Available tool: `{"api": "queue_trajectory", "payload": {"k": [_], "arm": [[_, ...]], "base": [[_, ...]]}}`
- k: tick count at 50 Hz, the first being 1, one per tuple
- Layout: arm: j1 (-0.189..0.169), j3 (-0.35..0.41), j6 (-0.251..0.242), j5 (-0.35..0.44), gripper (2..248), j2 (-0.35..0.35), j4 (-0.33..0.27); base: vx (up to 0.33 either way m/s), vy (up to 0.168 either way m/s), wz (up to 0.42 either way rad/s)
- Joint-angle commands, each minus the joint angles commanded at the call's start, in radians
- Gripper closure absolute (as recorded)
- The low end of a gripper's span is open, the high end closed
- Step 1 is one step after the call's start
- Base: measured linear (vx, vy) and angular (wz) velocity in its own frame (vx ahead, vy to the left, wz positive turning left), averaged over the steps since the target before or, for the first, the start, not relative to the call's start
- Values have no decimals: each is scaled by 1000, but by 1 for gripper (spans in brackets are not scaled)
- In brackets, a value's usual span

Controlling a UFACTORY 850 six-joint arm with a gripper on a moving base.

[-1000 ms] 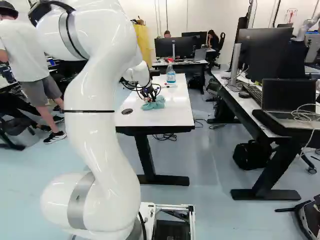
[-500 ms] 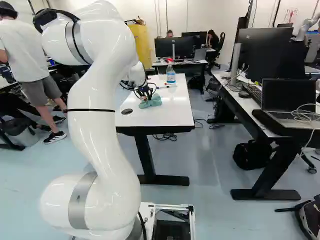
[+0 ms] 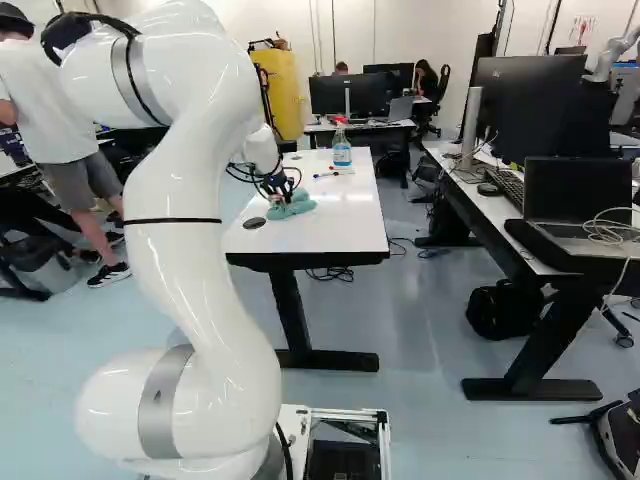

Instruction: Clean the table with the green towel

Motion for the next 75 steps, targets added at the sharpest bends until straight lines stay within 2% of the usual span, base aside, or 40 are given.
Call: {"api": "queue_trajectory", "payload": {"k": [17, 30, 50, 65, 75], "arm": [[5, 94, 0, 0, 202, 69, 0], [-8, 161, 0, 0, 202, 119, 0], [-62, 203, 0, 0, 202, 151, 0], [-107, 206, 0, 0, 202, 153, 0], [-134, 181, 0, 0, 202, 134, 0]], "base": [[0, 0, 0], [0, 0, 0], [0, 0, 0], [0, 0, 0], [0, 0, 0]]}}
